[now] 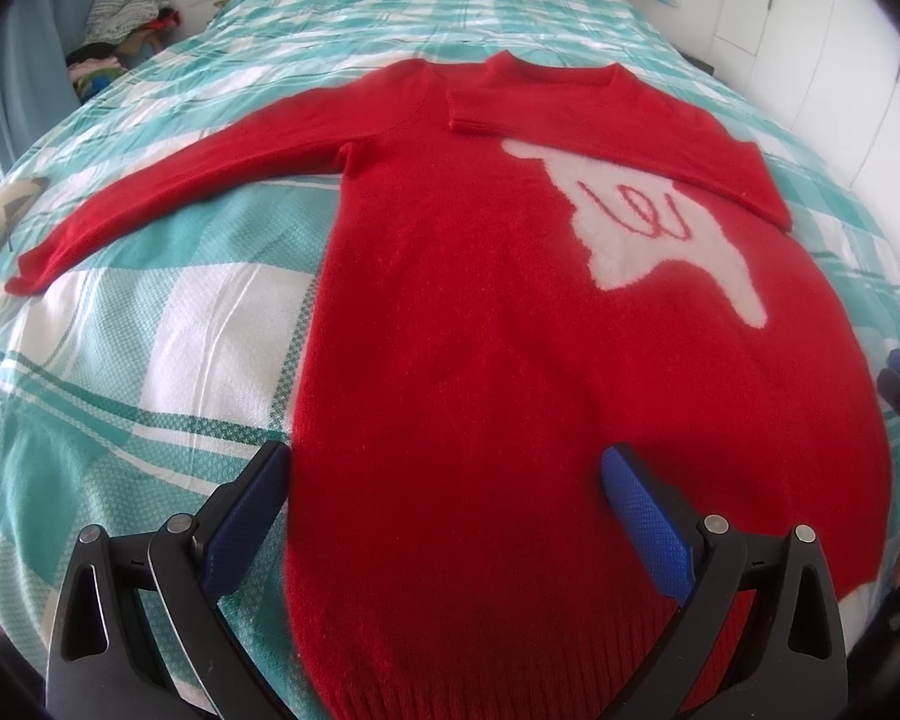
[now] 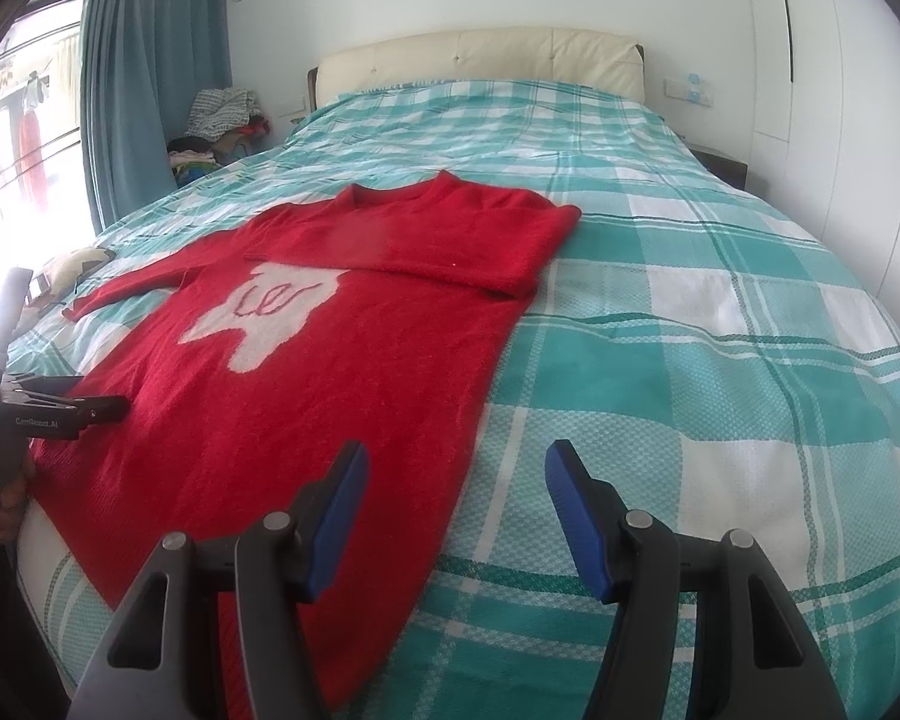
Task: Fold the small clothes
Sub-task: 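Grasp the other sleeve cuff with the left gripper and lift it, then fold the sleeve across the sweater body with the left gripper and release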
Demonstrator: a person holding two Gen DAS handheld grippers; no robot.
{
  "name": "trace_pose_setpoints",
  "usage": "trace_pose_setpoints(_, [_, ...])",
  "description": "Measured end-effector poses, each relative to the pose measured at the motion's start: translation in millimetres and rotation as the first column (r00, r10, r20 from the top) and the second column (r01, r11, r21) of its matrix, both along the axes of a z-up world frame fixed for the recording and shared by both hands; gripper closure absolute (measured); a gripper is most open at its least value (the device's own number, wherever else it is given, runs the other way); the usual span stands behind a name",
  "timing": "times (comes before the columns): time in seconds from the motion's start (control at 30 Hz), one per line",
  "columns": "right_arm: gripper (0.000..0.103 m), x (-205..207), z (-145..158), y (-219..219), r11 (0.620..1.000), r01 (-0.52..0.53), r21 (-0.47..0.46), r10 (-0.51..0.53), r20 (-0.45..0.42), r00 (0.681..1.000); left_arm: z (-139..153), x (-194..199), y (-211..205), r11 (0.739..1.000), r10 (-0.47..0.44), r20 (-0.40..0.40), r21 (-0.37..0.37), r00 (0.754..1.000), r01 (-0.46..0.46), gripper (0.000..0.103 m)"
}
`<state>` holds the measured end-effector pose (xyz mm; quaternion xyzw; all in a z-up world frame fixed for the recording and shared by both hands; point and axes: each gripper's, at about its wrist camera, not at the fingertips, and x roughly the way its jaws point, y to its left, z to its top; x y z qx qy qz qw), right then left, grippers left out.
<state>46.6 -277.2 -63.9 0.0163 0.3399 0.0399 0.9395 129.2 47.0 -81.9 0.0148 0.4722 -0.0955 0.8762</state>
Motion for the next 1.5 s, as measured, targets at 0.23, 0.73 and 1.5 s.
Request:
trace_pose_setpoints(0.23, [0.042,0.0,2.2,-5.6,0.999,0.017,0.030,-0.018,0.003,1.000,53.5,35.7,125.5,0.964,0.187,0.062,-0.206,0.981,-0.170,0.001])
trace_pose_setpoints(0.73, [0.042,4.9,-4.8,2.9,1.000,-0.011,0.007,0.011,-0.020,1.000,-15.3,147.5,317.2,0.745,0.631,-0.091,-0.205,0.770,-0.635,0.021])
trace_pose_setpoints(1.5, [0.042,-11.5,31.3,-17.7,0.990,0.004,0.143,-0.014,0.071,0.997,195.2,189.1,-92.7,0.981,-0.167,0.290,-0.049,0.942,0.189,0.096])
